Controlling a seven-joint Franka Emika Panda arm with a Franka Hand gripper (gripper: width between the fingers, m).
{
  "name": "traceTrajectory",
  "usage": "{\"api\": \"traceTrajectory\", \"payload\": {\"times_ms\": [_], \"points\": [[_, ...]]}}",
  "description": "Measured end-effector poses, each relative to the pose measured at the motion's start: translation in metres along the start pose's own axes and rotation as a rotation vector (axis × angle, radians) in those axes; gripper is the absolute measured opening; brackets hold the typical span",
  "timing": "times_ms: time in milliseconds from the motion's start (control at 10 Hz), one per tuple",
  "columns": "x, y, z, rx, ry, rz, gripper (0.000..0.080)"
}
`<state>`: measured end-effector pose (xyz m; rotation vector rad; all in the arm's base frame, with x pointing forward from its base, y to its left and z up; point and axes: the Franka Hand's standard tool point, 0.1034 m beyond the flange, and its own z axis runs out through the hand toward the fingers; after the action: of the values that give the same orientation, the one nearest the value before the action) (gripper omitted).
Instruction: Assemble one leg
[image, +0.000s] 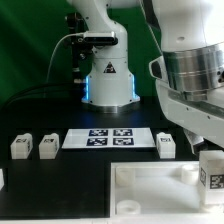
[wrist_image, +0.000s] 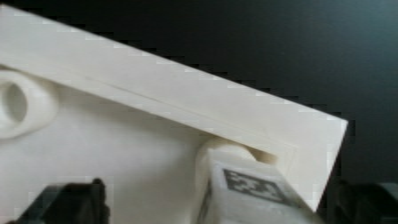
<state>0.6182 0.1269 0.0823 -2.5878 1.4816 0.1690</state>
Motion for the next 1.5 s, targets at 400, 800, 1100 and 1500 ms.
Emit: {"api": "traceTrajectory", "payload": {"times_ms": [400,800,1100,1500], "points": [[0.005,-0.003,-0.001,-0.045,0.079,-0.625,0.0648],[0.009,-0.012,-0.004,-0.054,0.135,-0.96,0.0536],[0.011,-0.011,-0.005,-0.043,0.137,-0.811,0.0303],[0.019,-0.008,-0.004,0.039,0.098,-0.174,0.0303]]}}
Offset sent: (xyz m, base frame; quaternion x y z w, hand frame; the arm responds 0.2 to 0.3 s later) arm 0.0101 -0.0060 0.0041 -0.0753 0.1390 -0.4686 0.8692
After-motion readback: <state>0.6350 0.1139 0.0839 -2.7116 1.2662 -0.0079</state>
